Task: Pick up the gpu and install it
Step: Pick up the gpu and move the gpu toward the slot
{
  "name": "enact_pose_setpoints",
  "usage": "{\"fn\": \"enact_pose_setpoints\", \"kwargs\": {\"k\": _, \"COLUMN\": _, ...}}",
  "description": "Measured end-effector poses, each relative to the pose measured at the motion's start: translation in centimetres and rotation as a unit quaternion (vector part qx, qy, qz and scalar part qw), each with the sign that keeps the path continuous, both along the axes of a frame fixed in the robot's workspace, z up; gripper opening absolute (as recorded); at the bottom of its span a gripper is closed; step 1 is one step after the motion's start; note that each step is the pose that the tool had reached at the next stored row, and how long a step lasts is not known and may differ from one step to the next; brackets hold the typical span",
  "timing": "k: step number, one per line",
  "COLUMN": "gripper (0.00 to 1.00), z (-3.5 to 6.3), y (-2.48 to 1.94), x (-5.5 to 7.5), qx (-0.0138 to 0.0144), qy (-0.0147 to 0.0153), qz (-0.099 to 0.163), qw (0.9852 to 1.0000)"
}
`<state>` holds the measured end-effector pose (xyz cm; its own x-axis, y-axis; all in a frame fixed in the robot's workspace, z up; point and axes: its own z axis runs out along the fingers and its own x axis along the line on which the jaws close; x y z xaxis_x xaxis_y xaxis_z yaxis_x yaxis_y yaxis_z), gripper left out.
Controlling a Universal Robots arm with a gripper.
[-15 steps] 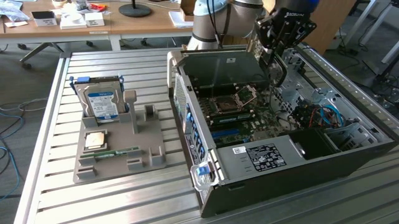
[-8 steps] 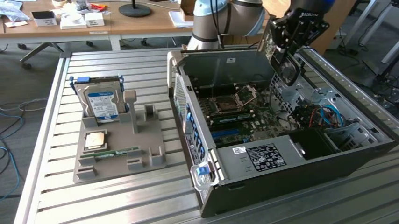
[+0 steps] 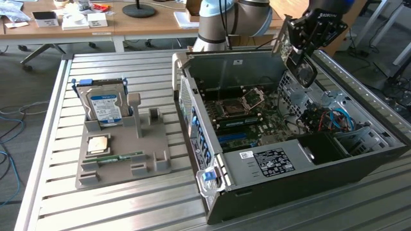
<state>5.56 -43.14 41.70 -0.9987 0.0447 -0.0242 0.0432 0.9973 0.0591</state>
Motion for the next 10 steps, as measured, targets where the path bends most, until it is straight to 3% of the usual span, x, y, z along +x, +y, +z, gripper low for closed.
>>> {"fn": "enact_pose_setpoints", "kwargs": {"k": 10, "gripper": 0.27, "z": 0.0, "y": -0.02, "x": 0.46, "qx": 0.0, "qy": 0.0, "qz": 0.0, "qw": 1.0}}
